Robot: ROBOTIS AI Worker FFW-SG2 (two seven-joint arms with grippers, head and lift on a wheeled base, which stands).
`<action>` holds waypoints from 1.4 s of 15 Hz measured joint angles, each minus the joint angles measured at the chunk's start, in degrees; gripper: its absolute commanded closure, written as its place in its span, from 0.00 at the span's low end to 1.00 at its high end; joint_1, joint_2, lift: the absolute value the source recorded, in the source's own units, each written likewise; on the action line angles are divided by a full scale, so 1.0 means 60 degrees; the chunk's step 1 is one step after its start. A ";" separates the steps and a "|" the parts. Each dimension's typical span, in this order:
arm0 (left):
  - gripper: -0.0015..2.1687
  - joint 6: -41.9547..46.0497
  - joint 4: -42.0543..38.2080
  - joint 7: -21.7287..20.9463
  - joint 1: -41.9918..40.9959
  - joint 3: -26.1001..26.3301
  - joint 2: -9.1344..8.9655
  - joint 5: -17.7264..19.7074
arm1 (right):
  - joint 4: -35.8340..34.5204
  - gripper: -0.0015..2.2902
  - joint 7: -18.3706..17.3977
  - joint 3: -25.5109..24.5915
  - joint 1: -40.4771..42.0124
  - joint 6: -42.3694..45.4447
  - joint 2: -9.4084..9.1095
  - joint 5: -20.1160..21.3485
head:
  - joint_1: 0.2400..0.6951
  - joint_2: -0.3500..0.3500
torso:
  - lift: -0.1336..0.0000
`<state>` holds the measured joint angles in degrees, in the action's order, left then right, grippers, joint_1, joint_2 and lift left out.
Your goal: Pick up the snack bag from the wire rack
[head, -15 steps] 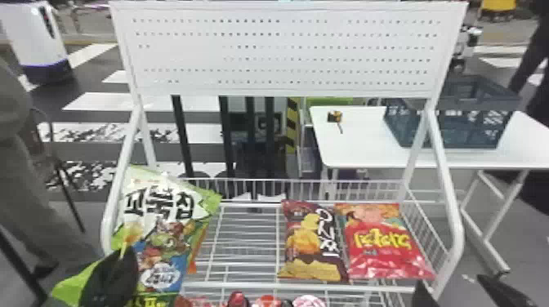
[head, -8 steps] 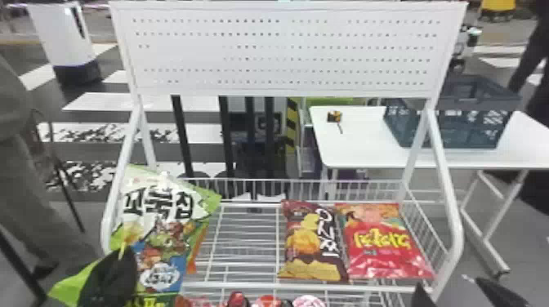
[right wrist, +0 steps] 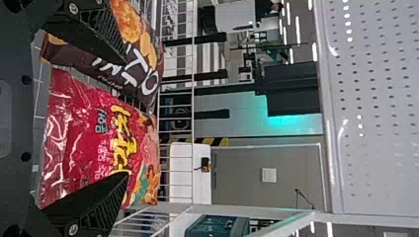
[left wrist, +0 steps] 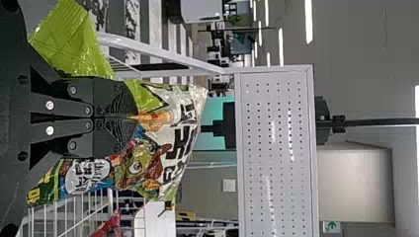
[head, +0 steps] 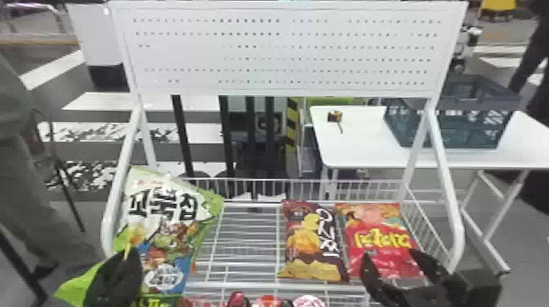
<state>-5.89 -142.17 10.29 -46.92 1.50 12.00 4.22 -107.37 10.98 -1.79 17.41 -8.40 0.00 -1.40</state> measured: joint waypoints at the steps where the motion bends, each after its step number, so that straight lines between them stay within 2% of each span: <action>1: 0.74 -0.0021 0.0027 0.0008 0.0017 0.0000 -0.0008 -0.0001 | 0.0436 0.04 0.0000 -0.0003 -0.0464 -0.0191 0.0000 0.0068 | 0.57 0.50 | 1.00; 5: 0.74 -0.0076 0.0099 0.0014 0.0084 -0.0001 -0.0037 -0.0002 | 0.1992 0.05 0.0000 -0.0163 -0.2005 -0.0836 0.0000 0.0379 | 0.57 0.50 | 1.00; 7: 0.74 -0.0104 0.0122 0.0014 0.0124 -0.0001 -0.0038 -0.0012 | 0.2387 0.16 -0.0004 -0.0219 -0.2391 -0.1179 0.0000 0.0550 | 0.57 0.50 | 1.00; 8: 0.74 -0.0116 0.0139 0.0014 0.0146 -0.0001 -0.0038 -0.0015 | 0.2502 0.25 -0.0011 -0.0233 -0.2506 -0.1388 0.0000 0.0610 | 0.57 0.50 | 1.00; 10: 0.74 -0.0140 0.0152 0.0014 0.0187 -0.0001 -0.0038 -0.0006 | 0.2561 0.71 -0.0001 -0.0232 -0.2611 -0.1815 0.0000 0.0688 | 0.57 0.50 | 1.00; 11: 0.74 -0.0149 0.0153 0.0014 0.0201 -0.0001 -0.0038 -0.0002 | 0.2535 0.86 -0.0013 -0.0222 -0.2622 -0.1988 0.0000 0.0704 | 0.57 0.50 | 1.00; 12: 0.74 -0.0159 0.0154 0.0014 0.0211 -0.0001 -0.0038 -0.0001 | 0.2487 0.93 -0.0165 -0.0204 -0.2625 -0.2134 0.0000 0.0659 | 0.57 0.50 | 1.00; 14: 0.74 -0.0179 0.0155 0.0014 0.0217 -0.0001 -0.0035 -0.0001 | 0.2378 0.94 -0.0467 -0.0177 -0.2622 -0.2389 0.0000 0.0447 | 0.57 0.50 | 1.00; 15: 0.74 -0.0183 0.0160 0.0014 0.0219 -0.0001 -0.0030 -0.0001 | 0.2294 0.97 -0.0546 -0.0170 -0.2600 -0.2463 0.0000 0.0366 | 0.57 0.50 | 1.00; 21: 0.74 -0.0214 0.0152 0.0043 0.0209 -0.0001 -0.0010 0.0014 | 0.1477 0.97 -0.1014 -0.0126 -0.2240 -0.2579 0.0000 0.0244 | 0.57 0.50 | 1.00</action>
<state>-7.17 -141.25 10.55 -45.66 1.49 11.94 4.31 -98.51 4.90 -2.55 3.97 -23.87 0.00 0.06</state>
